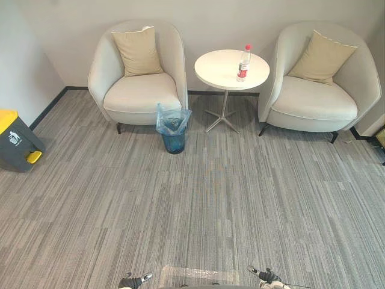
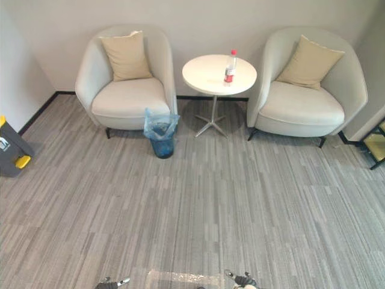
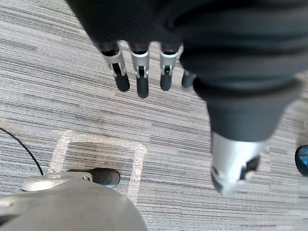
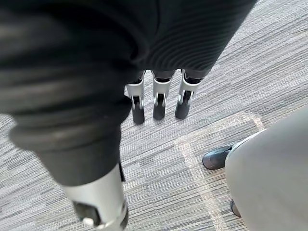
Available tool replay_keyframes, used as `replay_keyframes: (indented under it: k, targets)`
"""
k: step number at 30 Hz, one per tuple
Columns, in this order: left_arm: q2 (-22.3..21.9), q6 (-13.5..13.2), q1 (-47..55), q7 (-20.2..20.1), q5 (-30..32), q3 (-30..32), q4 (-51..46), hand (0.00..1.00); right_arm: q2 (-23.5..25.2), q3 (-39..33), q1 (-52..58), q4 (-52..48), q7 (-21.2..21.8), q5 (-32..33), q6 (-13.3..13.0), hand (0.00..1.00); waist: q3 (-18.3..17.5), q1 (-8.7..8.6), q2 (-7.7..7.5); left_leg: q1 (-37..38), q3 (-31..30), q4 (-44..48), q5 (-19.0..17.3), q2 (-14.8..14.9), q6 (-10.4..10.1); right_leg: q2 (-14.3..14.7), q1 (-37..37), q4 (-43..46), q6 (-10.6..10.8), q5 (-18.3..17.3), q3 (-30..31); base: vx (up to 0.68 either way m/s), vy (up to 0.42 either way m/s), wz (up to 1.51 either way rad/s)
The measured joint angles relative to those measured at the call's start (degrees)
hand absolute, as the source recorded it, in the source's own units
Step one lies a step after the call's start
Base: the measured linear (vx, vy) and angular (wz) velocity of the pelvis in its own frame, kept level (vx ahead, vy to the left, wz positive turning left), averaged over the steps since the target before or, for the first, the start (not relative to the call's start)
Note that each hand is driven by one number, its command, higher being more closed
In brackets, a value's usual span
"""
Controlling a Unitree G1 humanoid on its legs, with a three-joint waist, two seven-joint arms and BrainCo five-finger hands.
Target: Gather rubbish on tea table into small bin, then transfer packed bag to large trash can.
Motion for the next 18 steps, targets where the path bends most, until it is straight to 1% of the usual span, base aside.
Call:
replay_keyframes:
  k: [5, 11, 18]
  targets:
    - [0.0, 0.0, 0.0, 0.0, 0.0, 0.0, 0.0, 0.0, 0.0, 0.0, -0.1, 0.4, -0.2, 0.0, 0.0, 0.0, 0.0, 0.06, -0.08, 0.1, 0.2, -0.5, 0.0, 0.0, 0.0, 0.0, -0.1, -0.3, 0.0, 0.0, 0.1, 0.0, -0.002, -0.01]
    - [0.3, 0.0, 0.0, 0.1, 0.0, 0.0, 0.0, 0.0, 0.0, 0.0, -0.3, 0.8, -0.3, -0.1, 0.0, 0.0, 0.1, 0.11, -0.56, 0.3, 0.4, -0.6, 0.0, 0.0, 0.0, 0.0, 0.5, -0.5, 0.0, 0.0, 0.1, 0.0, 0.0, 0.0]
    - [0.3, 0.0, -0.1, 0.1, 0.6, 0.0, 0.0, 0.0, 0.0, 0.0, -0.3, 0.8, -0.4, -0.1, 0.0, 0.0, 0.2, 0.15, -0.59, 0.3, 0.2, -0.6, 0.0, 0.0, 0.0, 0.0, 0.5, -0.5, 0.0, 0.0, 0.0, 0.0, 0.0, 0.0]
